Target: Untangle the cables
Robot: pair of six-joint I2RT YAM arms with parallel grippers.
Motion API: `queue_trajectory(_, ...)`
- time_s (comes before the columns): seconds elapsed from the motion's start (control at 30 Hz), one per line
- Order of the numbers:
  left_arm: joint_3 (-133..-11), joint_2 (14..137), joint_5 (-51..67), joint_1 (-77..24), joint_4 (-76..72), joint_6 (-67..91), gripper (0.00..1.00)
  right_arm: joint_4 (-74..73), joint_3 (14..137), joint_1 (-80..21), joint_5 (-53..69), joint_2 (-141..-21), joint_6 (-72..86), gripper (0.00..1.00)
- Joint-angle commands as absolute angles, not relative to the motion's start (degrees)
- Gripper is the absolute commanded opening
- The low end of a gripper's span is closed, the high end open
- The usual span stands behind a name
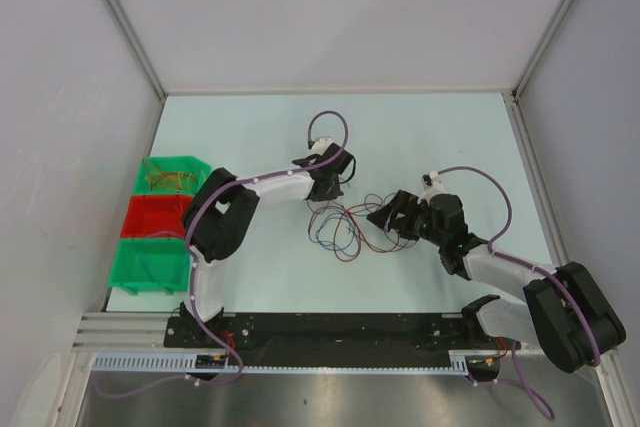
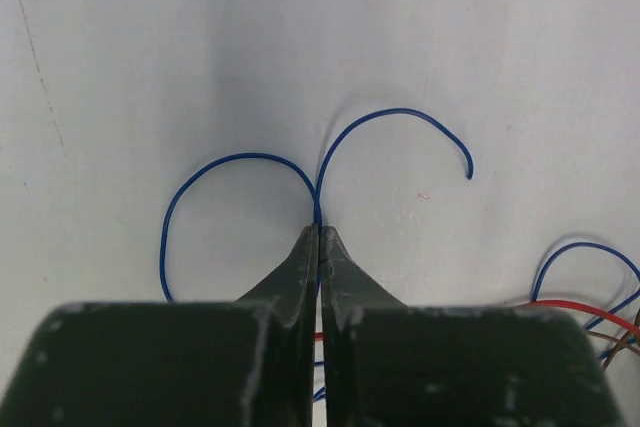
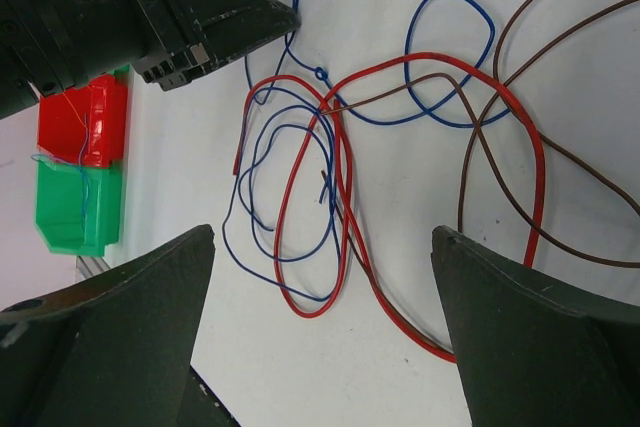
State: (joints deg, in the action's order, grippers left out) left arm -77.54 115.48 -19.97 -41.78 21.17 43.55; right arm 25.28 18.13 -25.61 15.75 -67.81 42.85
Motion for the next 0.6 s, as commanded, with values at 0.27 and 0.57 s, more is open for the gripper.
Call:
queue_trajectory(0.27,-77.0,105.2,-19.2,-42.7,22.7,40.7,0.0,27.7,20.3,-25.4,16.1,-68.6,42.5,0.94)
queue_trajectory(0.57,-81.2,98.2,-17.5,-42.7,26.3,39.3,0.0,27.4,20.3,-25.3,15.8,-68.6,42.7,0.94)
